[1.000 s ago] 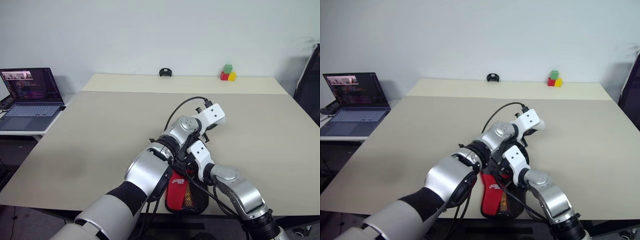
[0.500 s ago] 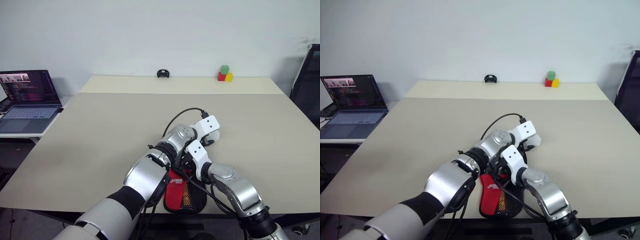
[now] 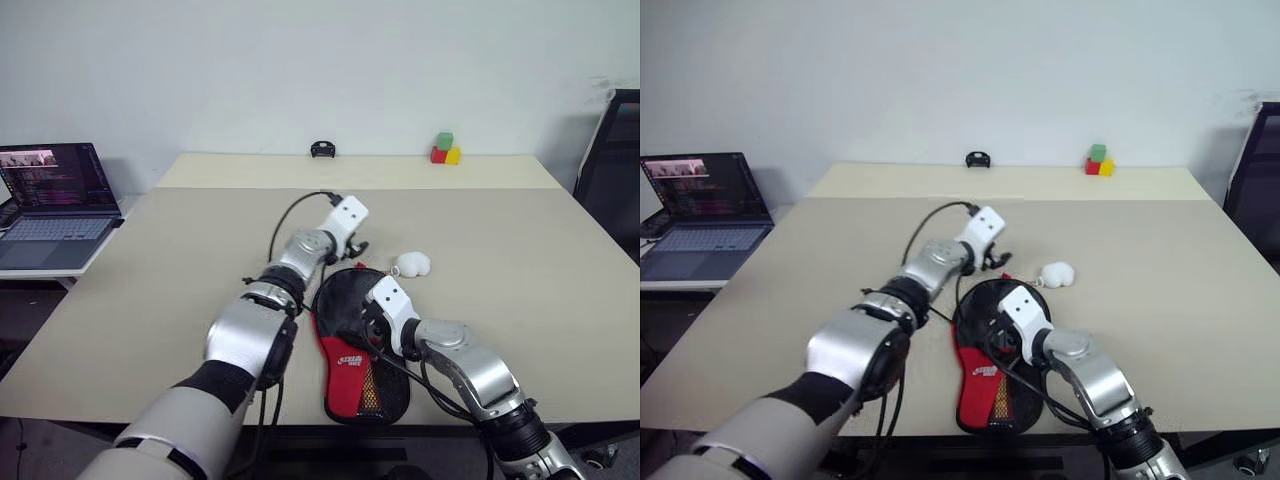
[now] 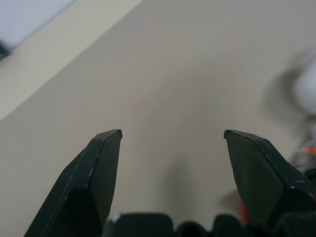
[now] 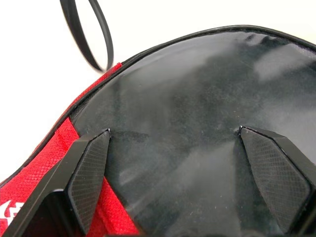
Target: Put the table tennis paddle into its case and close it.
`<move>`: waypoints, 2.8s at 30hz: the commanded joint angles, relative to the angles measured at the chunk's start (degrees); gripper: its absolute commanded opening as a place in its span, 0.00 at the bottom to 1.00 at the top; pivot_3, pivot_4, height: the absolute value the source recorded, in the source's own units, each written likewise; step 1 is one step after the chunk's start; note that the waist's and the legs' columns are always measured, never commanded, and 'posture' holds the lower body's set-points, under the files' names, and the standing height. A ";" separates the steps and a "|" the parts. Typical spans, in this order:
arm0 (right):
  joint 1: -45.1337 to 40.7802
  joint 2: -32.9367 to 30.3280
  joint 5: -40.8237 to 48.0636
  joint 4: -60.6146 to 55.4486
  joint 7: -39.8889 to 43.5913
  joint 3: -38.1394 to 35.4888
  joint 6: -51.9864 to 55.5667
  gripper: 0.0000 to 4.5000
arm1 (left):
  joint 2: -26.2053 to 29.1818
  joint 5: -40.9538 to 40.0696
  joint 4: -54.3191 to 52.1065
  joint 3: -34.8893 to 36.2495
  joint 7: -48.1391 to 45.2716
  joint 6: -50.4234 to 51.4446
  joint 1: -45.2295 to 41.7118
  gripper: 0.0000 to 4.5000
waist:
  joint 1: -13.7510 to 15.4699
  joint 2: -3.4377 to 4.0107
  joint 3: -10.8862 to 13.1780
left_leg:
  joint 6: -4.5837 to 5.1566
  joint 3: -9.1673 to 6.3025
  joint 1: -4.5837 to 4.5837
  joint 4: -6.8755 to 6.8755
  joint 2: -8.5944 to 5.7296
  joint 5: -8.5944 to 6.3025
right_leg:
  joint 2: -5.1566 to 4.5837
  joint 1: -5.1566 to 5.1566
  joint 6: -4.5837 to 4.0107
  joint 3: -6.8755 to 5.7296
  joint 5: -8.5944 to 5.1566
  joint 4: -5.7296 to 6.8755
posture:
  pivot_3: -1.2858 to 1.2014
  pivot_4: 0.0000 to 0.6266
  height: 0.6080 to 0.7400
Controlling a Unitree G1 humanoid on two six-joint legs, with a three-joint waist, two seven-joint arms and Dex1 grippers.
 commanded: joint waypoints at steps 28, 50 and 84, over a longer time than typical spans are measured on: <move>2.47 -11.79 15.64 -13.19 9.74 -14.49 11.93 1.00 | 16.31 -25.42 -72.86 -0.57 -37.11 12.80 41.98 0.80 | 2.10 0.12 0.27 | -0.18 -0.25 -0.40 -0.09 0.00 -0.03 | -0.12 -0.04 -0.12 0.02 0.03 -0.53 | 0.52 0.24 1.00; -1.98 -24.21 27.01 -12.33 9.06 -31.82 15.46 1.00 | 7.38 -20.43 -47.24 -13.56 -40.92 2.25 34.13 0.80 | 1.83 0.26 0.61 | -0.09 -0.17 -1.09 0.01 0.01 -0.05 | -0.06 -0.65 -0.12 -0.03 0.04 -0.53 | 0.52 0.24 1.00; -31.12 -10.28 5.21 54.84 7.96 -20.34 -16.66 1.00 | 7.52 -15.94 -45.70 -16.31 -41.30 1.09 35.64 0.80 | 1.66 0.39 0.54 | -0.13 -0.09 -1.03 0.06 0.02 -0.02 | -0.10 -0.64 -0.13 0.03 0.05 -0.47 | 0.52 0.24 1.00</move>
